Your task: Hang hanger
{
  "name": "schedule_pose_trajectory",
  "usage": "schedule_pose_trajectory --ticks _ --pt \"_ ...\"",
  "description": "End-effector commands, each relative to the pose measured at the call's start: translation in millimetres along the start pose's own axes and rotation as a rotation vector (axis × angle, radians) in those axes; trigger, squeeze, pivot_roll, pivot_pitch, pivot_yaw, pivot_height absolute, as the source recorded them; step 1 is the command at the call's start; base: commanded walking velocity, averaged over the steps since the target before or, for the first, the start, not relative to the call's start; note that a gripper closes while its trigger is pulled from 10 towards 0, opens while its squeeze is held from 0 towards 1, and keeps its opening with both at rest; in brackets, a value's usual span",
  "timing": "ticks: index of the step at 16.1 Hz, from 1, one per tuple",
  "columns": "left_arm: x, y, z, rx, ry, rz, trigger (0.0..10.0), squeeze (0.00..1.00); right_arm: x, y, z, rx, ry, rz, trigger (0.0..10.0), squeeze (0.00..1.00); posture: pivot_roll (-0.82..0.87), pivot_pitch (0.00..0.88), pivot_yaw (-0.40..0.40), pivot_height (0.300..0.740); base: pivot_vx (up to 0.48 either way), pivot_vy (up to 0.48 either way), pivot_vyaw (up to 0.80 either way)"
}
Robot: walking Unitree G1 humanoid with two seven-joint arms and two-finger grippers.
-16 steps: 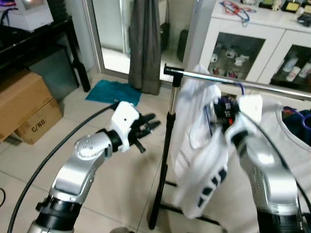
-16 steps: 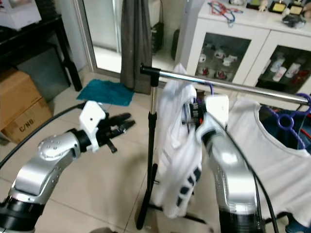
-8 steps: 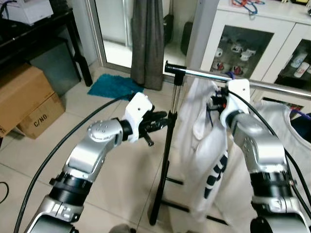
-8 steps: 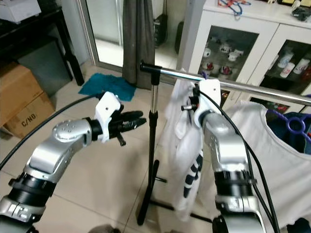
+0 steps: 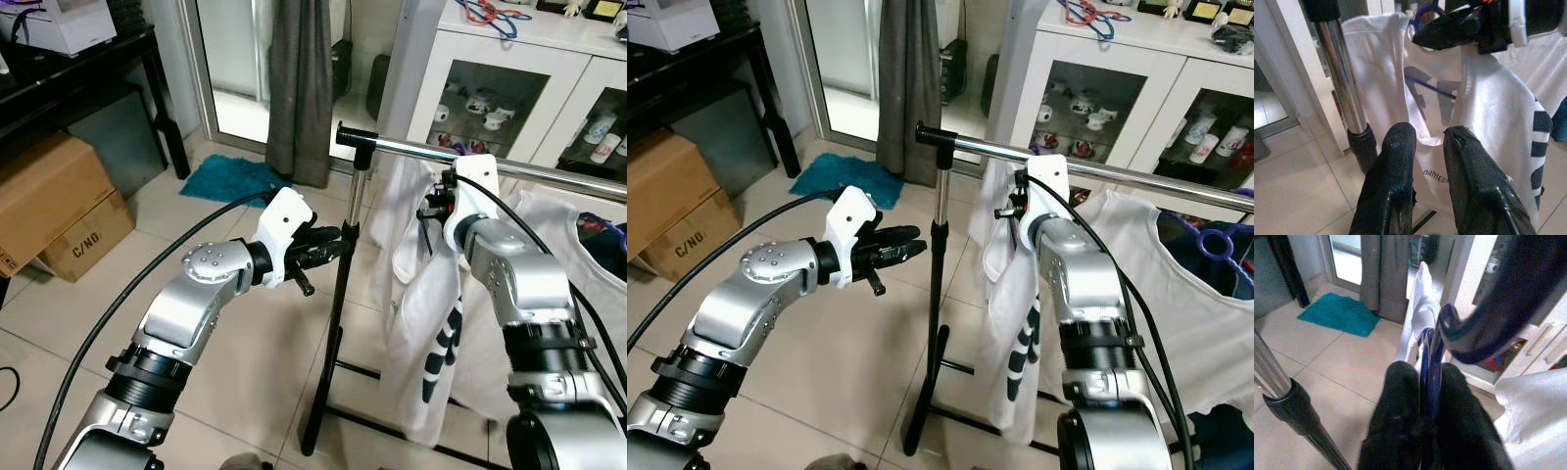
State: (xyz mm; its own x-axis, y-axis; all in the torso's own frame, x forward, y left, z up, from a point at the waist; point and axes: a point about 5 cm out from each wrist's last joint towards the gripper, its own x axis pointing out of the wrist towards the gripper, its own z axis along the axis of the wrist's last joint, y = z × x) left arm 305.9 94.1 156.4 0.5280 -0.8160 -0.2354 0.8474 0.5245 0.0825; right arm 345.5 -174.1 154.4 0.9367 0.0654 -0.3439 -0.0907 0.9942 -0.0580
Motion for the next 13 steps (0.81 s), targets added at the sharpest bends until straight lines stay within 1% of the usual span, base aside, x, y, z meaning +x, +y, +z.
schedule_pose_trajectory --ticks 1,3,4,5,6,7,8,9,10,12,13 --pt "0.9 -1.8 3 0.020 0.003 -0.017 10.0 0.00 -2.7 -1.6 -8 0.021 0.031 0.017 10.0 1.00 0.07 0.000 -0.025 0.740 0.000 0.000 0.00" --pt "0.5 -2.4 3 0.023 0.004 -0.023 10.0 0.00 -4.9 -1.5 -7 0.016 0.023 0.030 10.0 1.00 0.07 0.000 -0.026 0.740 0.000 0.000 0.00" --pt "-0.7 -3.1 4 0.010 -0.003 -0.030 10.0 0.00 -16.1 1.2 -2 0.031 -0.037 0.107 10.0 1.00 0.06 0.000 -0.011 0.740 0.000 0.000 0.00" --pt "-4.2 -3.9 5 -0.006 -0.013 -0.044 10.0 0.00 -39.6 5.3 3 0.004 -0.107 0.249 10.0 1.00 0.05 0.000 0.002 0.740 0.000 0.000 0.00" --pt "-6.6 -3.9 5 -0.016 -0.017 -0.041 10.0 0.00 -50.0 6.3 4 -0.004 -0.121 0.313 10.0 1.00 0.05 0.000 0.010 0.740 0.000 0.000 0.00" --pt "-12.8 -3.6 4 -0.038 -0.031 -0.025 10.0 0.00 -63.9 2.9 4 0.010 -0.135 0.361 10.0 1.00 0.04 0.000 0.020 0.740 0.000 0.000 0.00" --pt "-18.7 -2.5 2 -0.048 -0.036 0.007 10.0 0.00 -73.9 -1.3 6 0.021 -0.154 0.383 10.0 1.00 0.04 0.000 0.020 0.740 0.000 0.000 0.00" --pt "-22.6 -0.4 0 -0.054 -0.032 0.044 10.0 0.76 -79.1 -3.8 7 0.019 -0.162 0.391 10.0 1.00 0.04 0.000 0.019 0.740 0.000 0.000 0.00" --pt "-33.2 4.5 -8 -0.105 -0.030 0.130 10.0 1.00 -93.1 -8.8 7 0.014 -0.183 0.422 10.0 1.00 0.05 0.000 0.008 0.740 0.000 0.000 0.00" --pt "-38.0 6.4 -12 -0.101 -0.025 0.178 10.0 1.00 -99.7 -11.2 9 0.006 -0.211 0.434 10.0 1.00 0.06 0.000 0.000 0.740 0.000 0.000 0.00" --pt "-42.5 9.5 -13 -0.100 -0.041 0.263 10.0 1.00 -105.7 -11.7 10 0.025 -0.256 0.442 10.0 1.00 0.07 0.000 -0.014 0.740 0.000 0.000 0.00"
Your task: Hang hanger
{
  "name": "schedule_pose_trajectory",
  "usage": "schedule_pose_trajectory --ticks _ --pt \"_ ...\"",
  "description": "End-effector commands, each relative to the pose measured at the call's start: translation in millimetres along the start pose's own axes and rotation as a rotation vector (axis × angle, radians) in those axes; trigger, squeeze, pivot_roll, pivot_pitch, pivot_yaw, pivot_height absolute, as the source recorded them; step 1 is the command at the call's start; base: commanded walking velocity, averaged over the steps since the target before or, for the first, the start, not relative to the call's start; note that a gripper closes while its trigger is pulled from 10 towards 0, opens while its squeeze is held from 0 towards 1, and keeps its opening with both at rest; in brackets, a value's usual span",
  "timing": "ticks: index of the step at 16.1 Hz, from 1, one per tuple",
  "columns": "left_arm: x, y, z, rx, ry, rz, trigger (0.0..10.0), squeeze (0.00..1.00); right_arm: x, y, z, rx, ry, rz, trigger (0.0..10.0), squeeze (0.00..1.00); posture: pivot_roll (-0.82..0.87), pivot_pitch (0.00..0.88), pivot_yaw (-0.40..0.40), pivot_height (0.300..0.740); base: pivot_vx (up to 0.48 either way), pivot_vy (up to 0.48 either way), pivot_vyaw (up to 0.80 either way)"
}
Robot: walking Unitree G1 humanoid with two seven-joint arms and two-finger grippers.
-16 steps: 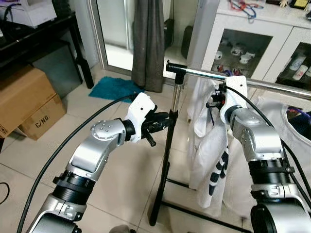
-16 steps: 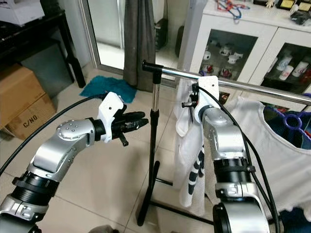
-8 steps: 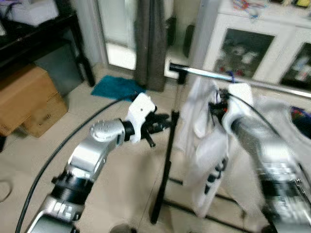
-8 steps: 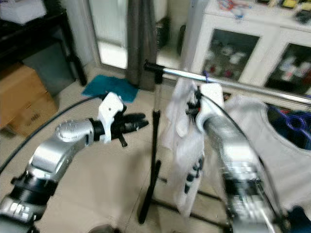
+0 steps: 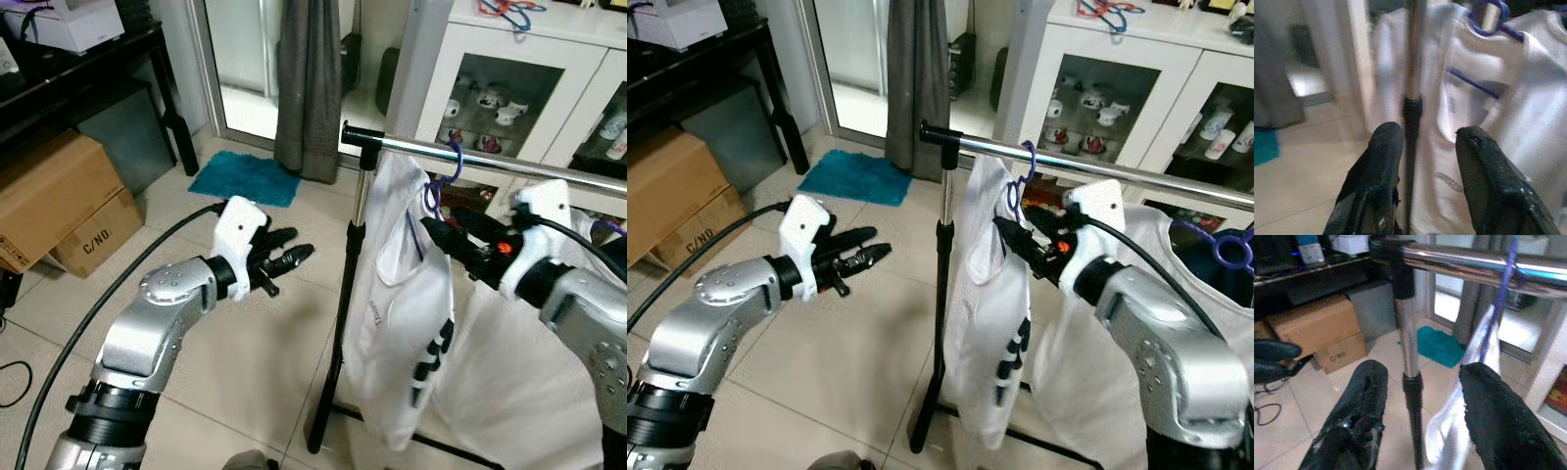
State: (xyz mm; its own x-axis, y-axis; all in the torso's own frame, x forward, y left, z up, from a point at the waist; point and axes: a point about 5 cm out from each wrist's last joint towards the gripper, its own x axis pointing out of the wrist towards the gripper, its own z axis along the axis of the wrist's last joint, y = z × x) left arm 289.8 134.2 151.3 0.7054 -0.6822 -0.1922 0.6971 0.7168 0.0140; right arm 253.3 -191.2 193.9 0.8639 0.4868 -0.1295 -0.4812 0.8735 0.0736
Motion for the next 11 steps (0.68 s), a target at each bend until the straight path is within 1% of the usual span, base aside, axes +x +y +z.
schedule_pose_trajectory --ticks 1,2,3,4,5,7,8,9,11 --pt "-1.8 2.7 3 0.018 -0.012 0.037 10.0 1.00 -3.2 1.2 7 -0.010 -0.039 0.010 10.0 1.00 0.07 0.000 -0.014 0.740 0.000 0.000 0.00" --pt "-5.0 5.8 5 0.003 -0.055 0.131 10.0 1.00 -5.3 4.1 7 0.001 -0.083 -0.019 10.0 1.00 0.07 0.000 -0.026 0.740 0.000 0.000 0.00" --pt "-6.6 6.2 6 -0.015 -0.085 0.187 10.0 1.00 -1.7 6.1 1 0.029 -0.128 -0.091 10.0 1.00 0.08 0.000 -0.035 0.740 0.000 0.000 0.00" --pt "-7.8 3.5 5 -0.016 -0.088 0.217 10.0 1.00 1.5 7.9 -8 0.034 -0.136 -0.138 10.0 1.00 0.08 0.000 -0.041 0.740 0.000 -0.446 0.00" --pt "-8.1 -0.4 2 -0.017 -0.084 0.221 10.0 1.00 2.1 8.1 -10 0.037 -0.166 -0.184 10.0 1.00 0.08 0.000 -0.044 0.740 0.000 -0.480 0.00" --pt "-8.4 -3.1 0 -0.014 -0.078 0.232 10.0 1.00 0.8 12.5 -14 0.029 -0.180 -0.194 10.0 1.00 0.09 0.000 -0.049 0.740 0.000 -0.480 0.00" --pt "-8.6 -5.3 -2 0.005 -0.060 0.217 10.0 1.00 -1.4 15.0 -17 0.034 -0.202 -0.188 10.0 1.00 0.08 0.000 -0.047 0.740 0.000 -0.480 0.00" --pt "-8.1 -6.7 -4 0.013 -0.052 0.202 10.0 1.00 -1.7 16.0 -17 0.021 -0.207 -0.172 10.0 1.00 0.08 0.000 -0.046 0.740 0.000 -0.480 0.00" --pt "-7.2 -8.4 -3 0.020 -0.053 0.183 10.0 1.00 -2.0 22.9 -12 0.043 -0.230 -0.091 10.0 1.00 0.08 0.000 -0.049 0.740 0.000 -0.480 0.00"
